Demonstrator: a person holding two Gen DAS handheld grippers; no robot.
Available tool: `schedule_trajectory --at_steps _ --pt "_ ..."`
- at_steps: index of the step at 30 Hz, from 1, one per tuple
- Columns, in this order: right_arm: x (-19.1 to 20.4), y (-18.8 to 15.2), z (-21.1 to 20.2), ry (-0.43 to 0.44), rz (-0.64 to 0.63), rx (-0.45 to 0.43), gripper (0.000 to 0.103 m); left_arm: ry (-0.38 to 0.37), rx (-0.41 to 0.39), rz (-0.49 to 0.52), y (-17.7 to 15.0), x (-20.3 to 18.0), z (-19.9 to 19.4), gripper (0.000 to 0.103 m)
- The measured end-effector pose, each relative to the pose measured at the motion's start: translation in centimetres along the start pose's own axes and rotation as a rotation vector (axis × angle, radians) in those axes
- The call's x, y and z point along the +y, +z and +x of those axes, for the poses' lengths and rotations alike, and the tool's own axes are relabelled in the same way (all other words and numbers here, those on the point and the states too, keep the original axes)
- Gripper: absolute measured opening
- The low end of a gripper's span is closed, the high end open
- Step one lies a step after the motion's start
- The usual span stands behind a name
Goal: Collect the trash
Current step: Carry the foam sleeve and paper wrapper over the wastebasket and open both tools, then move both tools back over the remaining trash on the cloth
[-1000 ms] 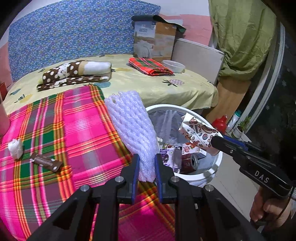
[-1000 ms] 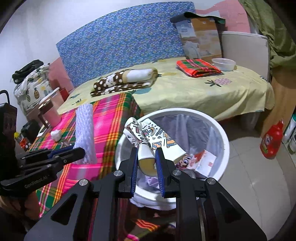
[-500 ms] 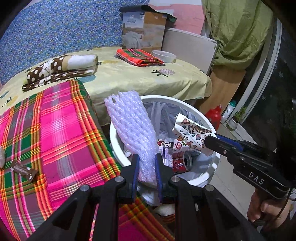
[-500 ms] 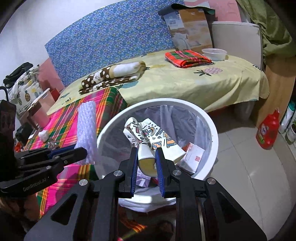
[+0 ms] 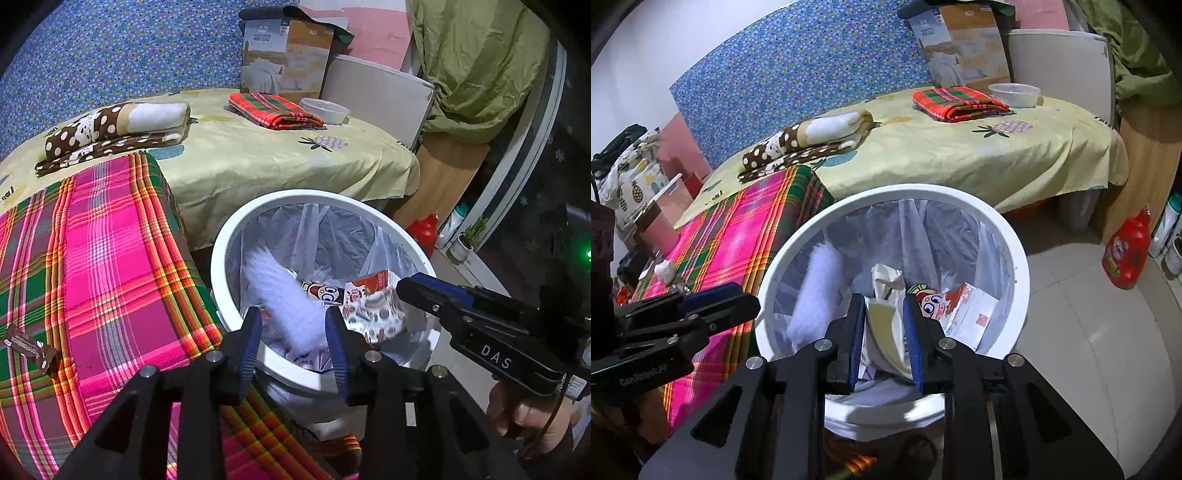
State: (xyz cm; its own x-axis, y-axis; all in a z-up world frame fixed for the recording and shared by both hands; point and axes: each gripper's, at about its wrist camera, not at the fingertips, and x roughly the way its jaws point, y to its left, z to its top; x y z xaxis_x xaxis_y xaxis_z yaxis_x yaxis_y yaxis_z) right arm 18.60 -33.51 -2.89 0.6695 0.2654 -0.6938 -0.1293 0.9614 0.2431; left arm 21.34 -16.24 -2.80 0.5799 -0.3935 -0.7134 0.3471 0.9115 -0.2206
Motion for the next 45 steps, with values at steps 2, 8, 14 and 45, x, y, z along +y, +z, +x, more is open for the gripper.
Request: schedule_trajectory --at_steps 2,8,14,45 --pt "0.0 0.0 -0.3 -0.006 -0.004 -0.006 0.024 -0.005 -0.003 -0.002 0.0 0.1 -0.3 0.039" --pt "0.2 0.0 -1.5 -0.007 0.001 -0.026 0.025 -0.002 -0.016 -0.020 -0.7 0.8 -1.7 0.039" --pt "1.6 -0.4 -2.6 0.014 -0.023 -0.043 0.033 0.017 -0.039 -0.062 -1.7 1.9 -3.6 0.039" --pt "10.3 -2.5 -4.2 0.179 -0.180 -0.040 0.034 0.173 -0.145 -0.169 -7.0 7.3 -11.8 0.039"
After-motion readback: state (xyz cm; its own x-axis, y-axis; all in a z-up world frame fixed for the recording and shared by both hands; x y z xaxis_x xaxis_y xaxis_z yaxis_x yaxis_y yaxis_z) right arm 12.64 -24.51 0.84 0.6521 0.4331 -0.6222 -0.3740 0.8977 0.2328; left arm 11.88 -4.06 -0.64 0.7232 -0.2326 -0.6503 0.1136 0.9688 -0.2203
